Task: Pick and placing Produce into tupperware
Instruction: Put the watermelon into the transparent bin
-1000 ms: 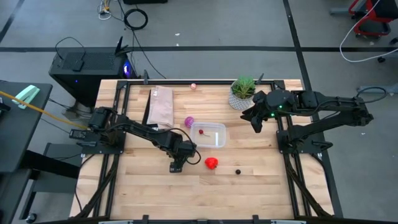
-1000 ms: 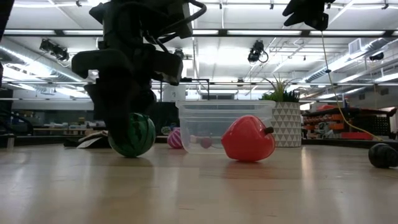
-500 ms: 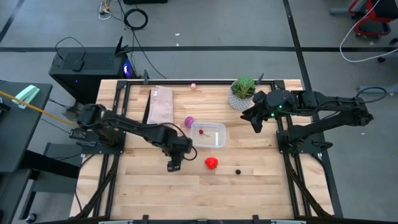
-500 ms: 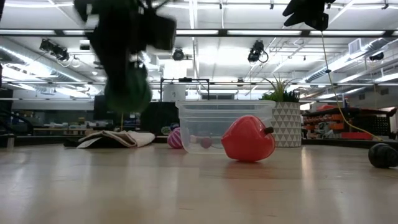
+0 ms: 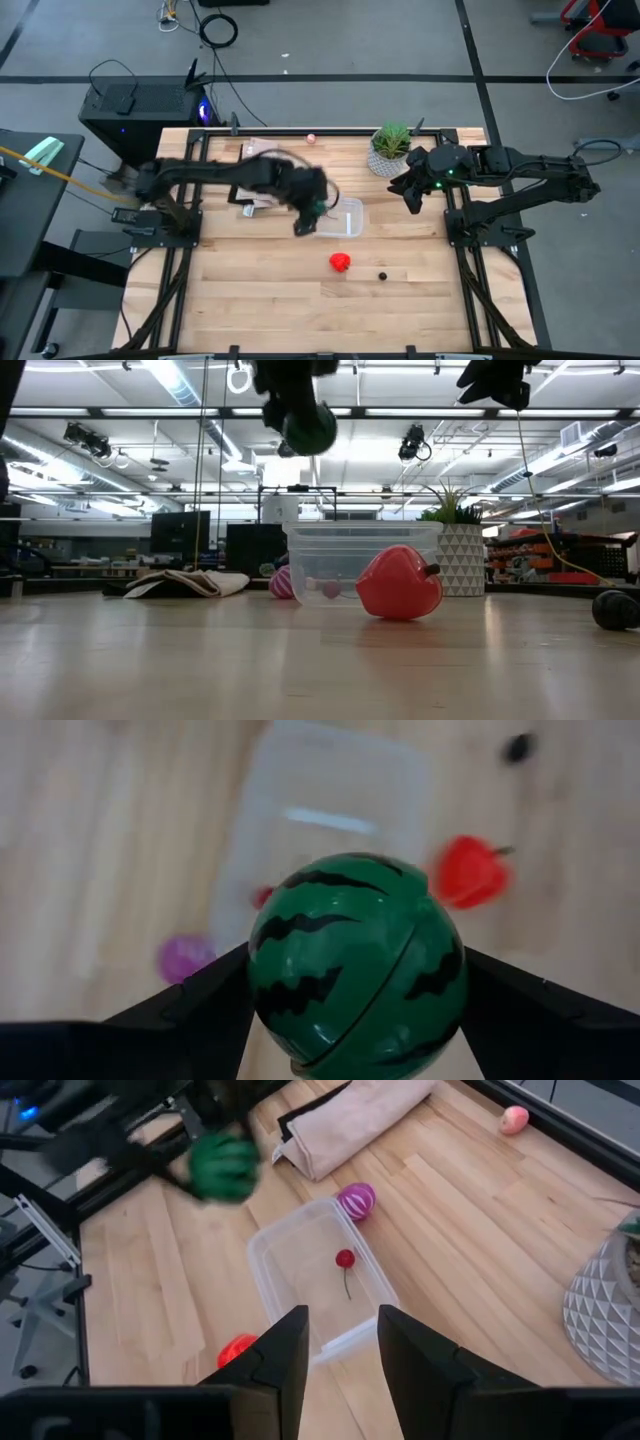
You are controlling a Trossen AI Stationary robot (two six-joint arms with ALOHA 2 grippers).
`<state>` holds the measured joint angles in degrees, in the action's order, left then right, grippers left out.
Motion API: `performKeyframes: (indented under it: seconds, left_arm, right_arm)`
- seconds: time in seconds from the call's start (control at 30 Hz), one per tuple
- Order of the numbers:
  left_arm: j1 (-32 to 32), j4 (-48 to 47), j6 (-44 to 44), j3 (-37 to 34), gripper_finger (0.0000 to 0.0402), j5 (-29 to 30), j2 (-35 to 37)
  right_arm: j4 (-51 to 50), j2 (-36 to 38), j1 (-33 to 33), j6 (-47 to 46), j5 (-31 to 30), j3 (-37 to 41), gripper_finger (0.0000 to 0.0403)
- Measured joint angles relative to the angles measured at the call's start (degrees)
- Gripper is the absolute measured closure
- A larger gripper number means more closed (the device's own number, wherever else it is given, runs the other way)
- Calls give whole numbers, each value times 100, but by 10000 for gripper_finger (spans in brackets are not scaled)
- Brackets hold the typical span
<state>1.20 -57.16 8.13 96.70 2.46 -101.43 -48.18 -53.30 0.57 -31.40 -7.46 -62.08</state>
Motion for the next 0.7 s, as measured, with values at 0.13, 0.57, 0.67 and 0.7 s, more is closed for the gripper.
performKeyframes:
  seconds: [0.13, 0.57, 0.67, 0.7]
  left_arm:
    - [359, -79, -437, 232, 97, -1, -365]
    - [184, 180, -733, 272, 94, -242, -1252]
    - [111, 169, -733, 270, 93, -242, -1398]
    - [101, 163, -733, 270, 93, -236, -1420]
  right_arm:
    - [-208, 0, -1, -9, 8, 0, 274]
    - [-388, 55, 1, -15, 28, 0, 274]
    - [-381, 55, -1, -15, 28, 0, 274]
    - [-378, 55, 1, -15, 28, 0, 274]
